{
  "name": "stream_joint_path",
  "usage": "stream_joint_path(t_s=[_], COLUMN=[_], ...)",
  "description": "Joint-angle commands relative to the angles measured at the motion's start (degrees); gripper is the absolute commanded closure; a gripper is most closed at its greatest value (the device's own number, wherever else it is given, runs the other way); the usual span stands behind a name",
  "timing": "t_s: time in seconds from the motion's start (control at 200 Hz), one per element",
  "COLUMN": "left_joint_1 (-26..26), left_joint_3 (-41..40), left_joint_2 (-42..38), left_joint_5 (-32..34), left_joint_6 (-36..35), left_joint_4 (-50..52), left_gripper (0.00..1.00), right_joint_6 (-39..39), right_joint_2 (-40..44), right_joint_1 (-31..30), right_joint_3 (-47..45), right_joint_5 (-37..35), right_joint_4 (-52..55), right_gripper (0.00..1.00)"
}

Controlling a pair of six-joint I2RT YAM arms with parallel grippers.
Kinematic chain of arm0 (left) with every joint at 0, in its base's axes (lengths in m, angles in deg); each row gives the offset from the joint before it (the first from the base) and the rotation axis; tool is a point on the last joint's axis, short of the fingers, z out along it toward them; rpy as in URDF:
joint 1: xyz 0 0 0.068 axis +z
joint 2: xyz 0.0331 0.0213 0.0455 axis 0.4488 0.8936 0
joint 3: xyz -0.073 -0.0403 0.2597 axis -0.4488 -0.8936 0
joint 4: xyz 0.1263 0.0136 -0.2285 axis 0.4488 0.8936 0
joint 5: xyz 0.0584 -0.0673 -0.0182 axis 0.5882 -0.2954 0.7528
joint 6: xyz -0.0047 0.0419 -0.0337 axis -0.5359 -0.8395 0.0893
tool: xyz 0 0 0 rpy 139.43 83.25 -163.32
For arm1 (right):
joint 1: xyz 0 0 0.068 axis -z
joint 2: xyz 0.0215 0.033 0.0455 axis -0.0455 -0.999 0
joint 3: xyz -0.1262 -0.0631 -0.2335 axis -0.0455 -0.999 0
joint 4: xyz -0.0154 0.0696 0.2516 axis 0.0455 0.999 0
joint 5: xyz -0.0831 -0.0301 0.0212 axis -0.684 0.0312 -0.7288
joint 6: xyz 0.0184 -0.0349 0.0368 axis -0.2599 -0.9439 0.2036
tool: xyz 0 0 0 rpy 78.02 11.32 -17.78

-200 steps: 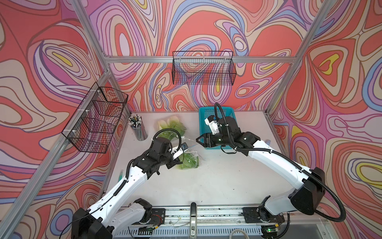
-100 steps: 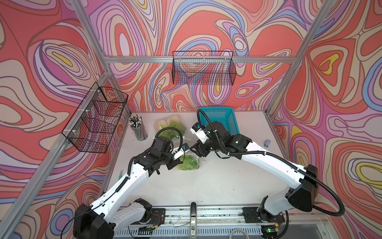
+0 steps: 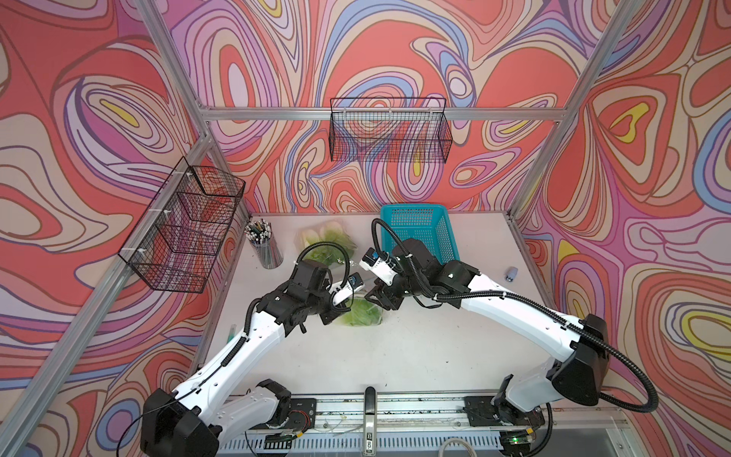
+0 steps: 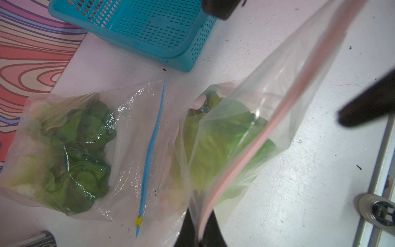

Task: Open the zip-top bag and take out the chinese cabbages
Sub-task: Adjust the zipper food storage bag at the center of the board.

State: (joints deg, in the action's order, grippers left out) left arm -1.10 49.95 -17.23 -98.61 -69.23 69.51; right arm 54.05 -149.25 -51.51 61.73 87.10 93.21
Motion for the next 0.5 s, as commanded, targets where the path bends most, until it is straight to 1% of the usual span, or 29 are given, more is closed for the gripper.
stream_joint_path(t_s=[0.0,0.14,0.25,0.326,0.446,0.496], left_joint_1=[-0.19,-0.23,-0.21,-0.18,-0.21,-0.18], left_joint_3=[2.07,2.09,2.03,1.99,2.06,2.15], left_joint_2=[0.46,0.20,-0.25,-0.42,-0.49,-0.48], left_joint_5=[-2.11,-1.97,-1.80,-2.04,-1.58,-0.92], left_joint_6=[0.29,0.56,0.57,0.78,1.12,1.50], left_joint_4=[1.21,1.09,1.02,0.90,0.73,0.44], left_gripper=[1.00,1.00,1.00,1.00,1.00,1.00], right_joint_6=[-2.78,-3.23,-3.35,-3.10,-2.38,-2.13], right_joint_2=[-0.85,-2.60,-3.50,-3.81,-3.60,-3.18], right_joint_1=[-0.21,-0.22,-0.21,-0.23,-0.23,-0.20], right_joint_3=[0.20,0.94,0.77,0.51,-0.19,-0.67], right_joint_5=[2.66,3.61,3.98,4.04,4.15,3.94], right_joint_4=[0.50,0.67,0.43,-0.11,-1.45,-2.25], right_gripper=[0.46,0.58,0.61,0.73,1.00,1.00])
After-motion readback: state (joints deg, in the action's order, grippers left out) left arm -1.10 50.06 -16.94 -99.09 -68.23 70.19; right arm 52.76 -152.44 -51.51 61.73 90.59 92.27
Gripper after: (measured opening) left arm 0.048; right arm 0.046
